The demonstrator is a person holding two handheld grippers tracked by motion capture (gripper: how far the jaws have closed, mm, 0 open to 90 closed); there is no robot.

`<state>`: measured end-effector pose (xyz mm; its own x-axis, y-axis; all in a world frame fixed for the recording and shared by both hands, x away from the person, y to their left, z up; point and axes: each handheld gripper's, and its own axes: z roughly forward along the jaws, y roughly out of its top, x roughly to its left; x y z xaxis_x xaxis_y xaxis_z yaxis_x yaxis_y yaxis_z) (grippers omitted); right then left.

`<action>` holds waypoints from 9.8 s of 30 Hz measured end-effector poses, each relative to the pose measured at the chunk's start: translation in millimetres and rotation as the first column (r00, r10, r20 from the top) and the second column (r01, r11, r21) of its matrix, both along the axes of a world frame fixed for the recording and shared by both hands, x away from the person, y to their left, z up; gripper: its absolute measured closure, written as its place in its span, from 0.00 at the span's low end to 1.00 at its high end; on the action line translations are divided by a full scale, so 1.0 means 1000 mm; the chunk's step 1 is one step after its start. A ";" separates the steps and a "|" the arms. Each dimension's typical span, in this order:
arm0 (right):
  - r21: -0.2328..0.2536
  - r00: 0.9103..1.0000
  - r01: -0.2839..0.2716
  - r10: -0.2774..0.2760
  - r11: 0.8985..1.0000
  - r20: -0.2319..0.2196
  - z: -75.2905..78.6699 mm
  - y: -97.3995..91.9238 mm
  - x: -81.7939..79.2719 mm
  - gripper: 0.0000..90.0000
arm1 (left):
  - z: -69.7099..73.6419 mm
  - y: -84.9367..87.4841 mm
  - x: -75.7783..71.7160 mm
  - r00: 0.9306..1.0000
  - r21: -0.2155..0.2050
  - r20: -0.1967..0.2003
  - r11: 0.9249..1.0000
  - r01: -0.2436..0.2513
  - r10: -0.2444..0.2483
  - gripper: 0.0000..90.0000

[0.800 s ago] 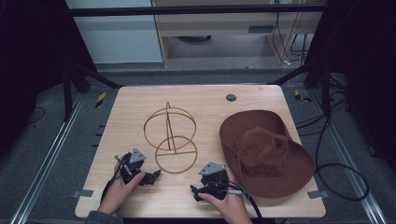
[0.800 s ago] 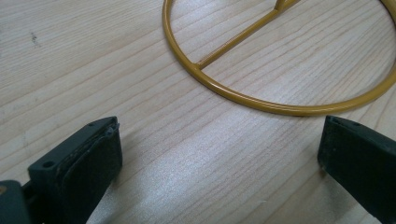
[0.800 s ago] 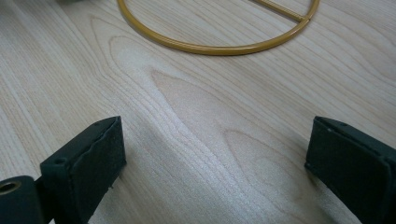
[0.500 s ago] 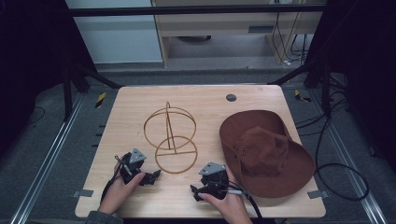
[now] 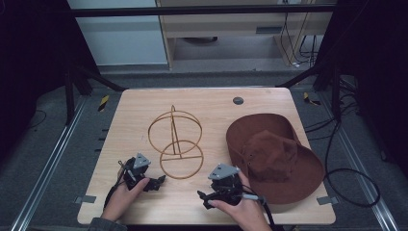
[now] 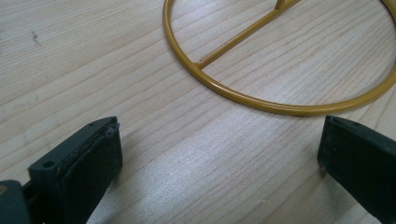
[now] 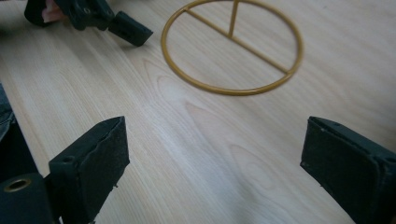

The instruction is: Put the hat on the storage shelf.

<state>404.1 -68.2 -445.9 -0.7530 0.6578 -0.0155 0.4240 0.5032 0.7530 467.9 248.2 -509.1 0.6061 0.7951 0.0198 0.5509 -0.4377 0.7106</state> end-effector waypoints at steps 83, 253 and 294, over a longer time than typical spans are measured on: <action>-0.351 0.935 0.054 -0.170 0.935 -0.311 0.062 -0.167 0.145 0.37 | 0.000 0.000 -0.001 1.000 -0.002 0.000 1.000 -0.001 0.001 0.00; 0.178 0.984 -0.165 0.149 0.970 0.098 0.259 0.024 0.122 0.99 | 0.000 0.000 -0.002 1.000 -0.001 -0.006 1.000 0.005 -0.005 0.00; 0.154 0.981 -0.194 0.190 0.969 0.037 0.230 0.065 0.134 0.99 | 0.000 0.000 -0.002 1.000 0.000 -0.005 1.000 0.009 -0.009 0.00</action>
